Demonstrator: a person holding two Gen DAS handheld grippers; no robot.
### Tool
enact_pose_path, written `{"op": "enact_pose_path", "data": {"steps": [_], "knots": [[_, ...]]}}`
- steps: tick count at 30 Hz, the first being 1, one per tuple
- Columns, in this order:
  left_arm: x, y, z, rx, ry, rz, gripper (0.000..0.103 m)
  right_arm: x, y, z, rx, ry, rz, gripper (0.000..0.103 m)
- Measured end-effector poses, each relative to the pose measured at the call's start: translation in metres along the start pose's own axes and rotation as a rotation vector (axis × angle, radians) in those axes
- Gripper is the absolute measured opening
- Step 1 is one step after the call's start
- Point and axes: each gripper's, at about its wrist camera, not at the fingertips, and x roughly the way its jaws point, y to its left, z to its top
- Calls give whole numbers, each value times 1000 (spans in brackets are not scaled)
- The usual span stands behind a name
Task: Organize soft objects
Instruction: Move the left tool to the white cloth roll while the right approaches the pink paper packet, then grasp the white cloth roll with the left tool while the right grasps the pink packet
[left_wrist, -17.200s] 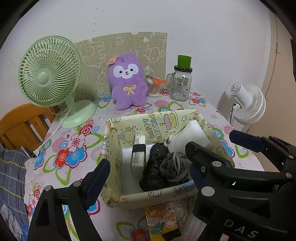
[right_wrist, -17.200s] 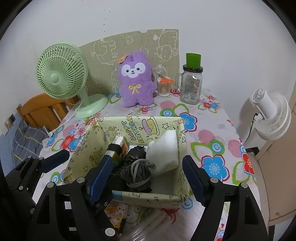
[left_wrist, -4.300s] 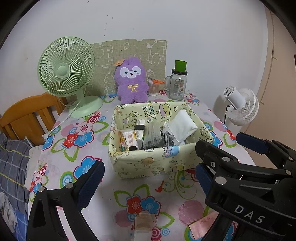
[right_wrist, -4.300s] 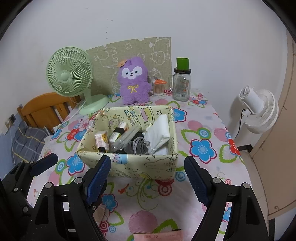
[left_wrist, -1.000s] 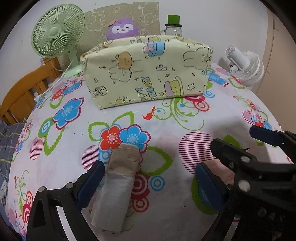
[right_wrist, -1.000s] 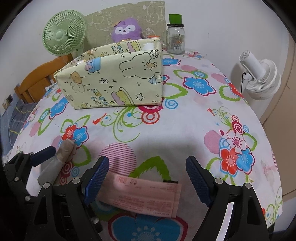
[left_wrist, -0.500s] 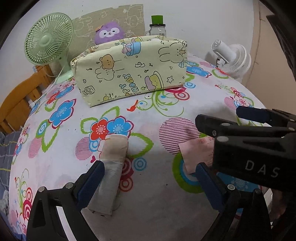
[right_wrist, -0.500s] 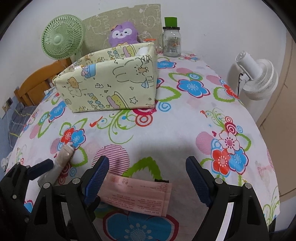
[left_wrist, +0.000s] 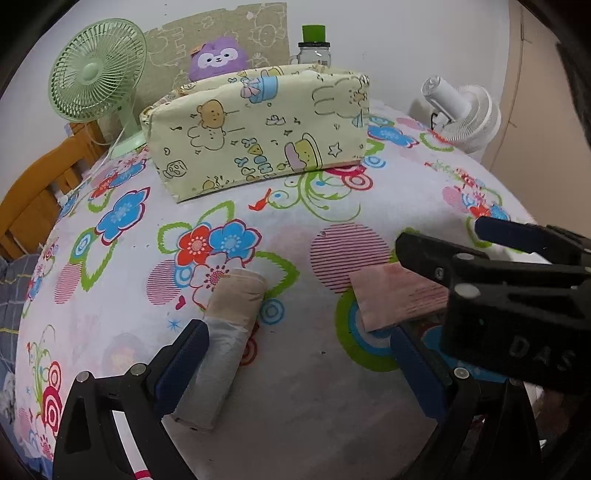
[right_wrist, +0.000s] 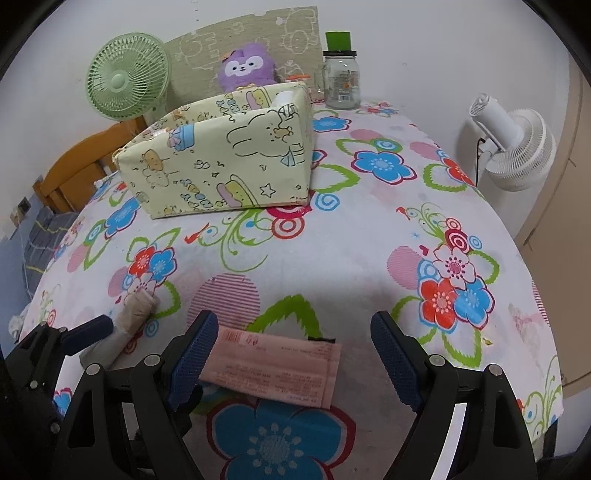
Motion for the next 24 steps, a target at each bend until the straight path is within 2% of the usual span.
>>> {"op": "enact_pose_path", "data": {"steps": [12,16,24], "knots": [[21,7,22,-31,11,-2,103,8,-5,-1,-13,30,15,87],[26,6,30,-13,-1,5,103,9,-13,2,13,31,30,87],[18,15,21,-9,10,18,102,11,-7,0,-14,54,35,87]]}}
